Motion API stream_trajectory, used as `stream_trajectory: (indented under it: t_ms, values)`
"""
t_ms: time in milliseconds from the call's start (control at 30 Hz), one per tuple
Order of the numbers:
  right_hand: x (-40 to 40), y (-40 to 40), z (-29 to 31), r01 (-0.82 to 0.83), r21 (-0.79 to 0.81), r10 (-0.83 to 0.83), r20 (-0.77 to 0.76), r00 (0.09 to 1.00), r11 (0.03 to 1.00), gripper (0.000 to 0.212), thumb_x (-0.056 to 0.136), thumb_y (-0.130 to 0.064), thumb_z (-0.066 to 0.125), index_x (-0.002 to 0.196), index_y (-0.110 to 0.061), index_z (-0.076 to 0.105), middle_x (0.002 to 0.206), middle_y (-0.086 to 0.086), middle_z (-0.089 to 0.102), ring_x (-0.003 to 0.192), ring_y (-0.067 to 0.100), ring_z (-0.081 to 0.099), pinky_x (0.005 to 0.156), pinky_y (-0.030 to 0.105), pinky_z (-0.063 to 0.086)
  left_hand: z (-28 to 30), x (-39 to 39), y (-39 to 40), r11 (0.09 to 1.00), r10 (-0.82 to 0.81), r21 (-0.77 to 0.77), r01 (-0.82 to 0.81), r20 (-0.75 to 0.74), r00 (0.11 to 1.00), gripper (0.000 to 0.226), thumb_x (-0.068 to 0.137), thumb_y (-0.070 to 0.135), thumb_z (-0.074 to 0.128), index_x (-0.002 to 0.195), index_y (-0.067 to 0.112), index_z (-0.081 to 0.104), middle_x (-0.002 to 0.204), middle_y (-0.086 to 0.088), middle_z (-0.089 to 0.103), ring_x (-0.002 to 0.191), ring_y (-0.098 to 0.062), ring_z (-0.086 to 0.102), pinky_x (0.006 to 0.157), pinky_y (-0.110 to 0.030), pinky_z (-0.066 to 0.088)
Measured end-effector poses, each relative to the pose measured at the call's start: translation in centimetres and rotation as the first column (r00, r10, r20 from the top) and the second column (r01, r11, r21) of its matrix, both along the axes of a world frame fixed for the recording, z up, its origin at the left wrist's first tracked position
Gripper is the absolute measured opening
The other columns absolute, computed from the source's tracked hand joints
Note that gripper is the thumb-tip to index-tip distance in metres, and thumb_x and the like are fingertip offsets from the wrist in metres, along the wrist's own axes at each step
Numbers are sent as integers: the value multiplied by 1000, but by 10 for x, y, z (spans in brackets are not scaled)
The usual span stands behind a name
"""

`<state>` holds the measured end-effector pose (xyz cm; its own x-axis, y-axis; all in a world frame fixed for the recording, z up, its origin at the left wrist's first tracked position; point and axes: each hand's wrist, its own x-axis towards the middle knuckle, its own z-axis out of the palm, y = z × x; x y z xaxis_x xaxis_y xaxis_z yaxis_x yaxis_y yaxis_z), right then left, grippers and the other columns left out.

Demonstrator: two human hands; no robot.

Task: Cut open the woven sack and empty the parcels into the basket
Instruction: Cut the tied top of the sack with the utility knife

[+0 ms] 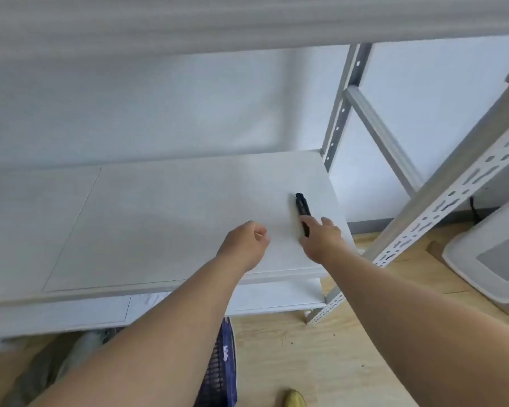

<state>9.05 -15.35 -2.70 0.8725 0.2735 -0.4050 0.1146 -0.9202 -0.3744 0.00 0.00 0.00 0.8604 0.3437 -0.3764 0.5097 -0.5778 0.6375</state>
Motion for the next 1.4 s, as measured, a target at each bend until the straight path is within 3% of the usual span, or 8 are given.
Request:
stream_trajectory:
  t_ms: [133, 467, 567, 667, 800, 1033, 1200, 1400]
  values:
    - [7, 3, -14, -22, -138, 28, 37, 999, 990, 49, 96, -26, 42, 144, -31, 33, 142, 9, 34, 129, 29, 32, 92, 38, 40, -10, 3, 12, 992, 106, -58, -108, -43, 993, 28, 95, 34, 50, 120, 22, 57, 114, 2, 63, 106, -20, 61, 91, -31, 48]
    - [-3, 7, -24, 96, -108, -78, 161, 984, 989, 31, 87, -6, 49, 115, -19, 46, 107, 9, 45, 102, 30, 48, 72, 33, 40, -24, -12, 18, 963, 153, -220, -158, -37, 987, 23, 93, 32, 52, 114, 24, 58, 112, 0, 65, 104, -20, 64, 94, -39, 51]
    - [-21, 28, -15, 273, 155, -267, -56, 962, 949, 29, 81, -10, 57, 107, -14, 45, 101, 11, 59, 88, 31, 59, 70, 34, 48, -24, -27, 26, 952, 172, -251, -173, -27, 985, 29, 94, 31, 51, 120, 21, 58, 114, -1, 63, 104, -19, 64, 93, -38, 51]
    - [-64, 67, 5, 500, 485, -238, -504, 830, 717, 37, 82, -3, 63, 115, -9, 47, 102, 17, 63, 79, 27, 62, 74, 38, 59, -19, -50, 46, 912, 300, -294, -286, 1, 954, 43, 96, 35, 47, 136, 18, 48, 131, -4, 56, 117, -23, 57, 100, -43, 48]
    - [-138, 119, 30, 303, 613, 56, -496, 867, 729, 41, 81, 0, 65, 116, -12, 48, 102, 8, 65, 73, 20, 61, 71, 32, 55, -7, -103, 92, 752, 494, -483, -448, -37, 869, 51, 98, 43, 43, 141, 17, 43, 128, -4, 59, 115, -21, 58, 101, -43, 47]
    - [-266, 194, 35, -63, 542, 338, -426, 839, 838, 29, 84, -14, 65, 112, -14, 58, 89, 1, 65, 72, 12, 60, 72, 24, 50, -3, -242, 166, 327, 688, -826, -459, -125, 715, 24, 104, 25, 41, 108, 11, 59, 99, -5, 72, 92, -20, 67, 80, -35, 54]
    - [-349, 235, 33, 177, 622, 410, -677, 611, 763, 27, 102, -23, 45, 118, -4, 56, 89, 7, 68, 73, 15, 64, 70, 25, 57, 1, -327, 210, 283, 723, -843, -456, -125, 679, 26, 104, 28, 39, 105, 14, 61, 100, -3, 73, 92, -20, 67, 75, -35, 53]
    - [-409, 261, 39, 157, 629, 476, -707, 523, 762, 26, 104, -20, 40, 120, -6, 55, 94, 9, 66, 77, 17, 65, 71, 27, 56, 3, -389, 230, 97, 824, -893, -440, -176, 538, 35, 104, 33, 37, 121, 13, 60, 103, -3, 70, 97, -16, 68, 75, -35, 52]
